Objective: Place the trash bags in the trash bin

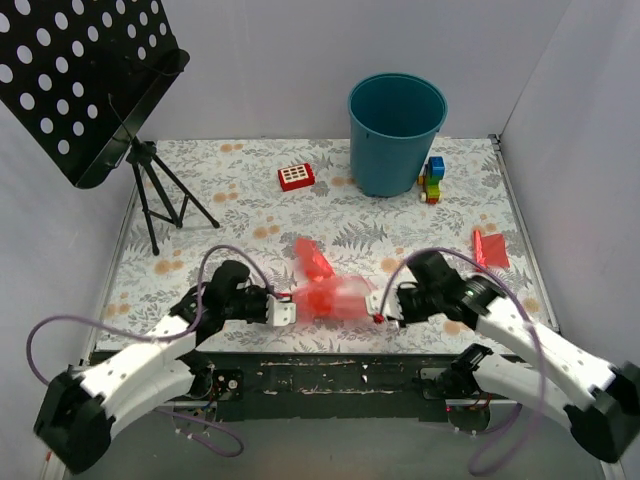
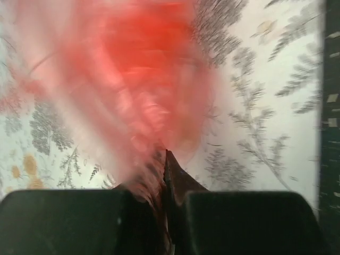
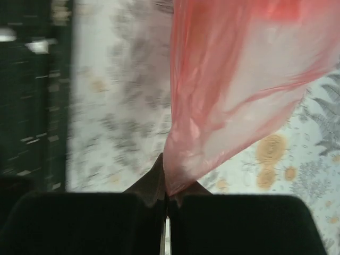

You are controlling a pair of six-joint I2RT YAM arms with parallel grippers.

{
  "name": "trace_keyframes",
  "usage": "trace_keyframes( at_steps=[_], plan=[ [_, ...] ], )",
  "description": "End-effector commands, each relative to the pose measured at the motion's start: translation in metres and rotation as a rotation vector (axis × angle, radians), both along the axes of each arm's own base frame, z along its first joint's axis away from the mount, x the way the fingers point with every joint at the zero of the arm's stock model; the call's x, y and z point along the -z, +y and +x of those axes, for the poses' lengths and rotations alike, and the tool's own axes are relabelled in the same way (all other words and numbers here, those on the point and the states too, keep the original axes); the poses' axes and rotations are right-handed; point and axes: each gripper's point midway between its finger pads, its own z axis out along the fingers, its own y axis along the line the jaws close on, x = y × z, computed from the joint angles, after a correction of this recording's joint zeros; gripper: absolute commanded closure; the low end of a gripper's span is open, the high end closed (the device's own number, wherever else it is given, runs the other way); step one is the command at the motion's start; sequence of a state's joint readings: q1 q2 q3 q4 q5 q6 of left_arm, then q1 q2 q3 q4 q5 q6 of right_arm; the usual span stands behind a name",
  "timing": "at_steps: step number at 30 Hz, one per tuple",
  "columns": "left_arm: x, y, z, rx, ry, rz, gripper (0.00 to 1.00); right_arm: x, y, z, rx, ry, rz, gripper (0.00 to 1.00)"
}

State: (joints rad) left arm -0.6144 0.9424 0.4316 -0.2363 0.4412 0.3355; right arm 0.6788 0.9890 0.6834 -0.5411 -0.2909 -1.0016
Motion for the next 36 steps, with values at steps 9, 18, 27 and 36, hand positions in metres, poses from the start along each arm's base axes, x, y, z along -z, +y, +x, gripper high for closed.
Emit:
trace_keyframes(
  at_steps=[9,18,27,36],
  plan=[
    [-0.153,0.008,0.036,-0.696,0.218,-0.418,1.0,-0.153,0.024,0.01,0.423,0.044,0.458,0.99],
    [-0.135,0.039,0.129,-1.296,0.208,-0.294,1.0,-0.155,0.044,0.154,0.812,0.236,0.457,0.99],
    [-0.491,0.032,0.262,-1.22,-0.269,-1.13,1.0,-0.441,0.05,0.271,0.538,-0.065,1.127,0.99],
    [-0.383,-0.027,0.208,-0.779,-0.371,-0.789,1.0,-0.326,0.055,0.262,0.678,-0.119,0.634,0.99]
  ],
)
